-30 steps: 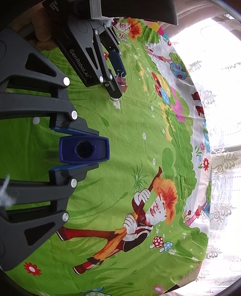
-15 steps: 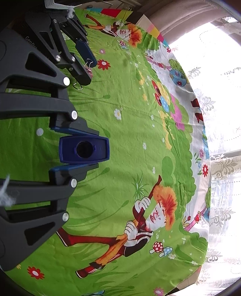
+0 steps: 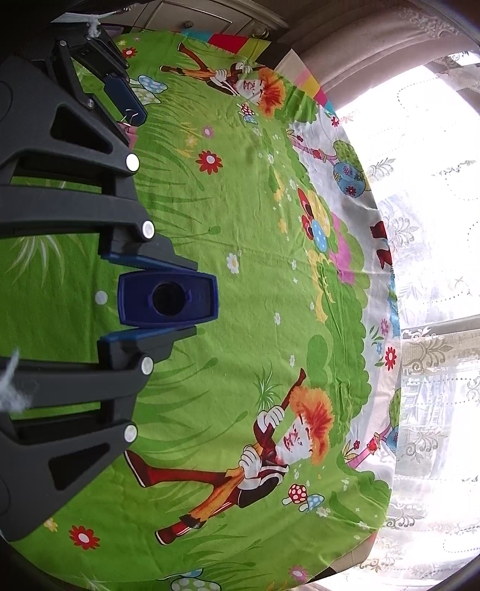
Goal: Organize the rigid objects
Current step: 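Carry the clip and cap into the storage box and open both tools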
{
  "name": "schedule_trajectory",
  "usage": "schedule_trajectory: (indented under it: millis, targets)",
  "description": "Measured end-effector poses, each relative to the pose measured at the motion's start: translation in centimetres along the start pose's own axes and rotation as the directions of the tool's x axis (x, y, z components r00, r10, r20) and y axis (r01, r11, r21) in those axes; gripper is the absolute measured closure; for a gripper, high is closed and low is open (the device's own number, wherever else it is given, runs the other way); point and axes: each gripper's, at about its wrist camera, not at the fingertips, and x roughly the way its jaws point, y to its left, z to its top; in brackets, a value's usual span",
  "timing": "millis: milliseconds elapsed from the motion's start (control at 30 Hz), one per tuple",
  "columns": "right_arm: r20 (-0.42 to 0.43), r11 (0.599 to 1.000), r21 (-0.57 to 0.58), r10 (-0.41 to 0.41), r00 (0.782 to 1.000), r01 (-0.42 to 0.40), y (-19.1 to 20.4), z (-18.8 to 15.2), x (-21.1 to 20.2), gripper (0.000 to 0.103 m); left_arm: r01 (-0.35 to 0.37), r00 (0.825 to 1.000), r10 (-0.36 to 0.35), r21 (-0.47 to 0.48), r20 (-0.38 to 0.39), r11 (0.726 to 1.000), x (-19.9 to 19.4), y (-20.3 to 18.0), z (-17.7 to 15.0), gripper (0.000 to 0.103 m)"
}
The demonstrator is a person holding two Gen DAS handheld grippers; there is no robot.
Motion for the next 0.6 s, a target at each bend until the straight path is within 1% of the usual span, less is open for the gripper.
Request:
schedule_trajectory:
  millis: [233, 333, 600]
  targets:
    - [0.011, 1.0, -0.029, 0.012, 1.0, -0.011, 1.6, -1.3, -2.2, 0.072, 0.012, 1.0, -0.011, -0.046, 0.023, 0.999, -3.3, 1.5, -2.1, 0.053]
    - [-0.004, 0.999, -0.038, 0.036, 0.999, -0.036, 2.3, -2.5, -2.8, 0.072, 0.017, 0.999, -0.014, -0.067, 0.04, 0.998, -4.8, 2.2, -2.7, 0.053]
    - [-0.016, 0.99, -0.114, 0.077, 0.997, -0.078, 5.3, -5.1, -5.0, 0.072, 0.004, 0.997, 0.003, -0.087, 0.073, 0.996, -8.6, 3.7, -4.6, 0.053]
